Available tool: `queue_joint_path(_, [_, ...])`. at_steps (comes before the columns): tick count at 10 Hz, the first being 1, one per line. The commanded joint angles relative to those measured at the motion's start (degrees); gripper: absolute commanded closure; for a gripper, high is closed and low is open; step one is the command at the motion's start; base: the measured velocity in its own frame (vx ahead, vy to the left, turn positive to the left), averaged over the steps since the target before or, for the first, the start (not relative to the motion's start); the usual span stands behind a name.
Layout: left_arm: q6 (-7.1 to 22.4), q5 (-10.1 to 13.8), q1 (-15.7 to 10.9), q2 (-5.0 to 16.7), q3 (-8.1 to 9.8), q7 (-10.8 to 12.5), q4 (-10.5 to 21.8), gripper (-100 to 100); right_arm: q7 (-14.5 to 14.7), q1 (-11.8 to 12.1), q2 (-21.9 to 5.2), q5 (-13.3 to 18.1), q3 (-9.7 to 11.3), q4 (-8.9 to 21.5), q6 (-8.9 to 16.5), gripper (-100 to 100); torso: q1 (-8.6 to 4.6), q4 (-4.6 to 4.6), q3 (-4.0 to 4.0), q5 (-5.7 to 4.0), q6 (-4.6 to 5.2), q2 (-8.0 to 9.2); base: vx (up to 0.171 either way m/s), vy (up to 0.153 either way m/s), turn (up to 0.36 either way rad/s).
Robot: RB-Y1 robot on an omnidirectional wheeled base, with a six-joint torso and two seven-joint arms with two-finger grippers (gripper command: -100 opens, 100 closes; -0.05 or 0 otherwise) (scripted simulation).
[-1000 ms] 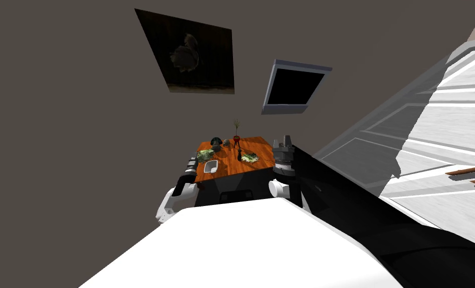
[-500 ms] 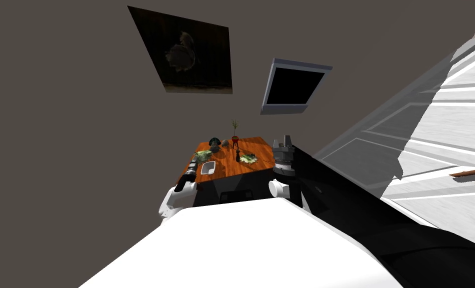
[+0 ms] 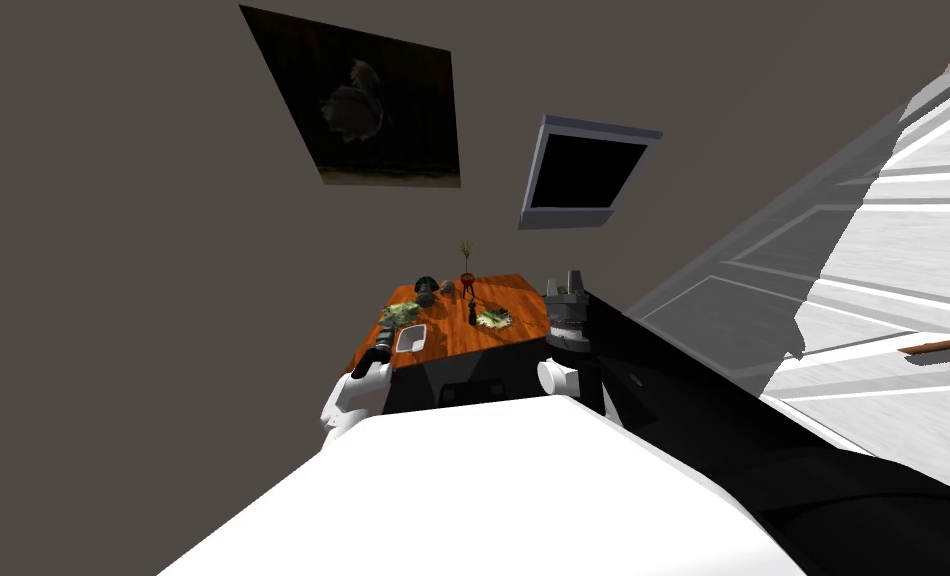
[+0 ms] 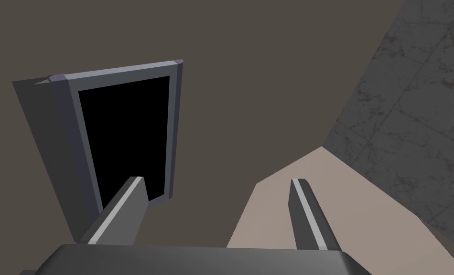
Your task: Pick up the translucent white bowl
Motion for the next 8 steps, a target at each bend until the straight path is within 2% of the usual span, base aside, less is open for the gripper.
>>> queue_joint_path(1, [2.9, 0.7, -0.4, 0.7, 0.96, 0.3, 2.6, -100, 0.0, 0.0, 0.0, 0.0, 0.0, 0.0, 0.0, 0, 0.0, 0.0, 0.0, 0.0, 0.0, 0.0, 0.035, -0.039, -0.041])
queue_joint_path(2, [3.4, 0.7, -0.4, 0.7, 0.96, 0.3, 2.6, -100, 0.0, 0.0, 0.0, 0.0, 0.0, 0.0, 0.0, 0, 0.03, -0.01, -0.01, 0.01, -0.02, -0.01, 0.026, -0.034, -0.009])
queue_joint_path(3, [4.8, 0.9, -1.2, 0.9, 1.63, 0.4, 4.6, -100, 0.0, 0.0, 0.0, 0.0, 0.0, 0.0, 0.0, 0, 0.03, 0.01, 0.02, 0.0, -0.02, 0.03, 0.029, -0.034, -0.024])
queue_joint_path(4, [5.5, 0.9, -1.2, 0.9, 1.63, 0.4, 4.6, -100, 0.0, 0.0, 0.0, 0.0, 0.0, 0.0, 0.0, 0, 0.03, 0.01, 0.02, 0.0, -0.01, 0.03, 0.021, -0.02, -0.011])
queue_joint_path(6, [9.0, 1.4, -2.7, 1.1, 2.9, 0.7, 8.2, -100, 0.0, 0.0, 0.0, 0.0, 0.0, 0.0, 0.0, 0, 0.1, 0.01, 0.03, 0.02, -0.01, 0.06, 0.024, -0.017, -0.041])
queue_joint_path(7, [9.4, 1.4, -2.7, 1.1, 2.9, 0.7, 8.4, -100, 0.0, 0.0, 0.0, 0.0, 0.0, 0.0, 0.0, 0, 0.09, 0.01, 0.02, 0.02, 0.0, 0.03, 0.023, -0.014, -0.021])
queue_joint_path(8, [11.3, 1.7, -3.5, 1.2, 3.5, 0.8, 10.3, -100, 0.0, 0.0, 0.0, 0.0, 0.0, 0.0, 0.0, 0, 0.1, 0.01, 0.03, 0.02, -0.02, 0.05, 0.021, -0.012, -0.03])
